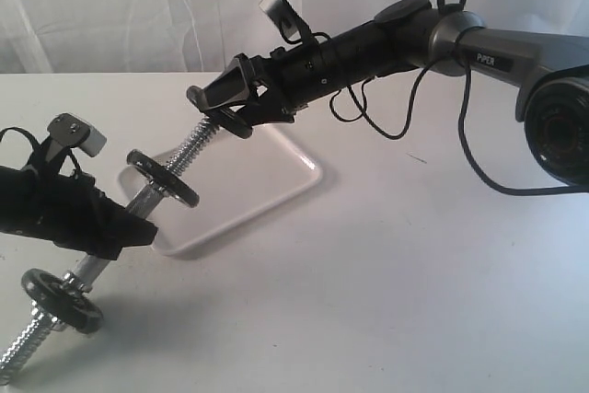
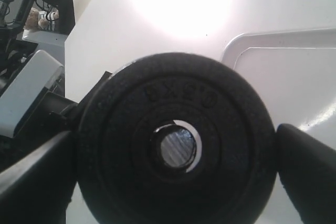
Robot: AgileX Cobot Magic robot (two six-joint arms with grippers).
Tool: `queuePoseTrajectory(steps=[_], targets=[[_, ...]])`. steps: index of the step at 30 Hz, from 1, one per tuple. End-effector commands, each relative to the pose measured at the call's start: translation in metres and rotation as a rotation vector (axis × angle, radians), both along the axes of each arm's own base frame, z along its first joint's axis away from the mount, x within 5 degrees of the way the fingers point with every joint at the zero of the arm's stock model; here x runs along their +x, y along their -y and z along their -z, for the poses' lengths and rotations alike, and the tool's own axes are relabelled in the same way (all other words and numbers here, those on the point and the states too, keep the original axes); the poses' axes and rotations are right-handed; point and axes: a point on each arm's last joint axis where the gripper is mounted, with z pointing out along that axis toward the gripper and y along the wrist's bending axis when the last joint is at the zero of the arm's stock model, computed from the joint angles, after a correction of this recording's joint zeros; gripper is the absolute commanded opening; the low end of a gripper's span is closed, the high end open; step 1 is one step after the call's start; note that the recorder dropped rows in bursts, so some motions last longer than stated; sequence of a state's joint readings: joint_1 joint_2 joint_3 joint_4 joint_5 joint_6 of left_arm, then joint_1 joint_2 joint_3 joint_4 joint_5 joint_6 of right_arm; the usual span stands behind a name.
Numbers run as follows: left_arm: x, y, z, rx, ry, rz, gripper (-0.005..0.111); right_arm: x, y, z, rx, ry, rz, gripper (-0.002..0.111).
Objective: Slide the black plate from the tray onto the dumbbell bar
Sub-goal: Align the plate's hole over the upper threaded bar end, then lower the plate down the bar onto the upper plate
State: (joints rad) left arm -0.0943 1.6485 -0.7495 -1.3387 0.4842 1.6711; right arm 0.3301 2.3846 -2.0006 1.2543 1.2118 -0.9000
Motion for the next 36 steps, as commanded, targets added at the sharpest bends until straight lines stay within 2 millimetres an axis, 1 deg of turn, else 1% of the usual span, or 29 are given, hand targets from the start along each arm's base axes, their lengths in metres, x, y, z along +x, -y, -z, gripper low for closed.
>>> queuePoseTrajectory(steps=[1, 8, 11, 13, 18, 21, 24, 28, 31, 35, 36], targets=[[0.003, 0.012, -0.035, -0.224, 0.089, 0.024, 0.0, -0.005, -0.01, -0.011, 0.072, -0.007, -0.008, 0.0], [0.004, 0.012, -0.035, -0.226, 0.097, 0.016, 0.0, -0.014, -0.026, -0.011, 0.071, -0.023, -0.039, 0.0], [0.006, 0.012, -0.037, -0.23, 0.125, 0.006, 0.0, -0.017, -0.03, -0.012, 0.073, -0.024, -0.049, 0.0], [0.008, 0.012, -0.04, -0.242, 0.158, 0.006, 0.0, -0.018, -0.031, -0.012, 0.073, -0.024, -0.052, 0.0], [0.01, 0.016, -0.05, -0.275, 0.191, 0.07, 0.0, -0.018, -0.033, -0.012, 0.07, -0.049, -0.045, 0.0], [0.009, 0.017, -0.051, -0.278, 0.192, 0.101, 0.0, -0.019, -0.032, -0.013, 0.067, -0.062, -0.039, 0.0], [0.009, 0.017, -0.052, -0.272, 0.197, 0.105, 0.0, -0.02, -0.032, -0.021, 0.07, -0.061, -0.035, 0.0], [0.009, 0.017, -0.052, -0.269, 0.208, 0.112, 0.0, -0.025, -0.029, -0.042, 0.054, -0.025, -0.038, 0.0], [0.008, 0.019, -0.055, -0.289, 0.245, 0.154, 0.0, -0.03, -0.026, -0.055, 0.031, 0.015, -0.045, 0.0], [0.005, 0.024, -0.066, -0.369, 0.305, 0.22, 0.0, -0.036, -0.034, -0.053, -0.006, 0.004, -0.065, 0.0], [0.005, 0.024, -0.067, -0.379, 0.31, 0.23, 0.0, -0.039, -0.039, -0.051, -0.015, 0.003, -0.078, 0.0]])
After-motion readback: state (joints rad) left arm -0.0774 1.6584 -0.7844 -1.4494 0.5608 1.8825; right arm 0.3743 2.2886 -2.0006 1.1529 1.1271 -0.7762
